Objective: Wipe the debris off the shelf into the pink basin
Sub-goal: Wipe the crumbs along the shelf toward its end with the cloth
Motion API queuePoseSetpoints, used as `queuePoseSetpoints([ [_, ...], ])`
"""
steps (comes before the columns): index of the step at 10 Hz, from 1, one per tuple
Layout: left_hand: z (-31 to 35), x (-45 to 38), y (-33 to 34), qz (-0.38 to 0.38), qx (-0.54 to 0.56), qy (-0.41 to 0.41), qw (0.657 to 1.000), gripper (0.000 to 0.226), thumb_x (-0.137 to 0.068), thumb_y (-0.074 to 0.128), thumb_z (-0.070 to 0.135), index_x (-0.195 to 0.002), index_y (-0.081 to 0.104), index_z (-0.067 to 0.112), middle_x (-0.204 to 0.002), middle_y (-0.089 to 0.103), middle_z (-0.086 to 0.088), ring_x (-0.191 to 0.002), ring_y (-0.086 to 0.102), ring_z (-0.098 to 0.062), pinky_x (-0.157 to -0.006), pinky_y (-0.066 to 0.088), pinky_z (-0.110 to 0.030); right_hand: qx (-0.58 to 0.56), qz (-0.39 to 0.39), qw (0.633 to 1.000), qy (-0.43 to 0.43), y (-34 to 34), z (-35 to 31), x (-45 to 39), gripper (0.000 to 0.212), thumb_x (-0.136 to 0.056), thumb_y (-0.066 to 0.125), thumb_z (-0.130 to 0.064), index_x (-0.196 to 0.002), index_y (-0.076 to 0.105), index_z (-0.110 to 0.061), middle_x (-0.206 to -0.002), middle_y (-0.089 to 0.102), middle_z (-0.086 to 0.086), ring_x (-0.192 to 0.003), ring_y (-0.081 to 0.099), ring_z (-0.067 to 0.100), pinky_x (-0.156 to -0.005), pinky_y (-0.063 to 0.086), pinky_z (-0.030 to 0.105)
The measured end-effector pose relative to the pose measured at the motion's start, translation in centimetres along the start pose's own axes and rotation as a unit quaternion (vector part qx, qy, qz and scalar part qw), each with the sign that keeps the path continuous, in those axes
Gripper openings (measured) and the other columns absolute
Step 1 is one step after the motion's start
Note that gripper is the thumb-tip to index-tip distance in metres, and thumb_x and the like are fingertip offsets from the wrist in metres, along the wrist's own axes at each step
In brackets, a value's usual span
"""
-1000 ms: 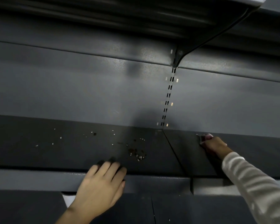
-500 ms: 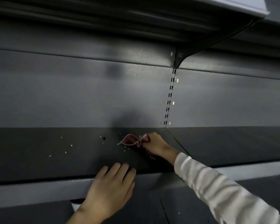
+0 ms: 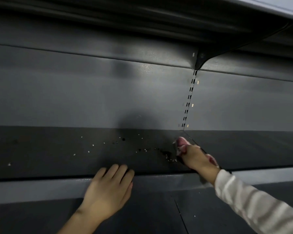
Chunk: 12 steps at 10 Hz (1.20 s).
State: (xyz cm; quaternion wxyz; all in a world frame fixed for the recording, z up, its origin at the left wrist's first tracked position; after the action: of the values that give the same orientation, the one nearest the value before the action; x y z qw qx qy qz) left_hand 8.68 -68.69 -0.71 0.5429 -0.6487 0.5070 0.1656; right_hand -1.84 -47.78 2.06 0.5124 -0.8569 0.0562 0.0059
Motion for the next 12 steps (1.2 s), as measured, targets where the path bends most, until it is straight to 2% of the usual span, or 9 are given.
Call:
queuePoseSetpoints([
  [1,-0.1,0.0,0.0,0.005,-0.005,-0.014,1.000,0.035,-0.079,0.042,0.029,-0.082,0.074,0.013,-0.079,0.070,-0.002,-0.064,0.064,-0.020,-0.061,0.031,-0.031,0.234,-0.038,0.962,-0.133,3.6,-5.1,1.2,0.052,-0.088,0.019,-0.007,-0.126,0.055,-0.016,-0.135,0.054,0.005,-0.126,0.048,0.022,-0.093,0.044,0.017],
  [2,-0.1,0.0,0.0,0.006,-0.005,-0.015,1.000,0.035,-0.077,0.043,0.028,-0.081,0.074,0.013,-0.077,0.070,-0.003,-0.062,0.063,-0.021,-0.060,0.030,-0.032,-0.178,0.014,0.983,-0.052,5.1,-9.1,1.3,0.042,-0.094,0.027,-0.010,-0.122,0.058,-0.010,-0.126,0.060,0.016,-0.119,0.053,0.032,-0.090,0.045,0.027],
  [3,-0.2,-0.1,0.0,-0.003,-0.011,-0.006,1.000,0.033,-0.078,0.044,0.029,-0.080,0.074,0.015,-0.075,0.068,-0.001,-0.060,0.062,-0.019,-0.057,0.034,-0.030,-0.170,-0.023,0.984,-0.047,7.0,-12.2,1.4,0.032,-0.094,0.036,-0.004,-0.117,0.058,0.001,-0.122,0.061,0.021,-0.114,0.057,0.033,-0.098,0.045,0.038],
  [4,-0.8,0.2,-0.2,-0.009,-0.011,0.003,1.000,0.033,-0.078,0.044,0.028,-0.081,0.073,0.013,-0.075,0.068,-0.003,-0.060,0.062,-0.022,-0.058,0.030,-0.030,-0.149,0.021,0.986,-0.074,5.6,-11.6,-0.8,0.030,-0.090,0.043,-0.012,-0.108,0.067,-0.007,-0.116,0.067,0.017,-0.112,0.061,0.031,-0.094,0.047,0.034],
  [6,-3.2,1.1,-1.0,-0.027,-0.020,-0.028,0.999,0.034,-0.077,0.045,0.030,-0.077,0.074,0.013,-0.076,0.070,-0.003,-0.059,0.063,-0.022,-0.060,0.027,-0.029,-0.159,0.074,0.984,0.033,-1.9,-0.5,-7.2,0.025,-0.089,0.057,-0.024,-0.105,0.069,-0.009,-0.115,0.068,0.017,-0.117,0.057,0.029,-0.100,0.041,0.032],
  [7,-3.1,1.4,-0.7,-0.029,-0.024,-0.031,0.999,0.033,-0.074,0.046,0.032,-0.078,0.074,0.015,-0.076,0.069,-0.001,-0.063,0.059,-0.021,-0.060,0.027,-0.030,-0.106,0.029,0.988,0.111,-1.4,3.7,-8.5,0.039,-0.085,0.056,-0.041,-0.104,0.067,-0.009,-0.113,0.067,0.017,-0.114,0.058,0.034,-0.101,0.042,0.039],
  [9,-3.0,1.6,0.0,-0.012,-0.030,-0.030,0.999,0.032,-0.070,0.049,0.036,-0.078,0.075,0.018,-0.078,0.071,-0.002,-0.078,0.042,-0.020,-0.066,0.031,-0.030,0.009,-0.010,0.999,-0.035,2.9,-5.3,-9.1,0.038,-0.096,0.041,-0.028,-0.121,0.055,-0.003,-0.125,0.061,0.020,-0.118,0.056,0.032,-0.098,0.040,0.033],
  [11,-2.7,1.4,-0.3,-0.006,-0.044,-0.019,0.999,0.032,-0.070,0.049,0.034,-0.077,0.075,0.016,-0.078,0.071,-0.003,-0.080,0.043,-0.021,-0.066,0.031,-0.031,-0.032,-0.093,0.981,-0.165,7.7,-13.9,-5.5,0.027,-0.086,0.049,-0.016,-0.102,0.071,-0.010,-0.117,0.067,0.017,-0.112,0.060,0.031,-0.097,0.044,0.031],
  [12,-2.8,1.2,-0.7,-0.013,-0.047,-0.022,0.999,0.032,-0.072,0.047,0.032,-0.077,0.074,0.016,-0.077,0.070,-0.003,-0.078,0.041,-0.021,-0.064,0.029,-0.031,-0.069,-0.115,0.967,-0.215,8.6,-15.8,-3.4,0.024,-0.086,0.052,-0.015,-0.098,0.070,-0.003,-0.110,0.069,0.021,-0.107,0.063,0.033,-0.091,0.047,0.032],
])
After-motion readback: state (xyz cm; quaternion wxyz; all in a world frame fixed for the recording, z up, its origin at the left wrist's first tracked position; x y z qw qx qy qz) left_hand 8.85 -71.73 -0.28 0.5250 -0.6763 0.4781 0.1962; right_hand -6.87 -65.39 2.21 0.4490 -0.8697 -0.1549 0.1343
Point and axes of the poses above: each hand's wrist, its own x-axis away from the middle knuckle, its own y-axis out of the palm, z = x × y, the point moved 6 cm from there along -x, towards the middle knuckle
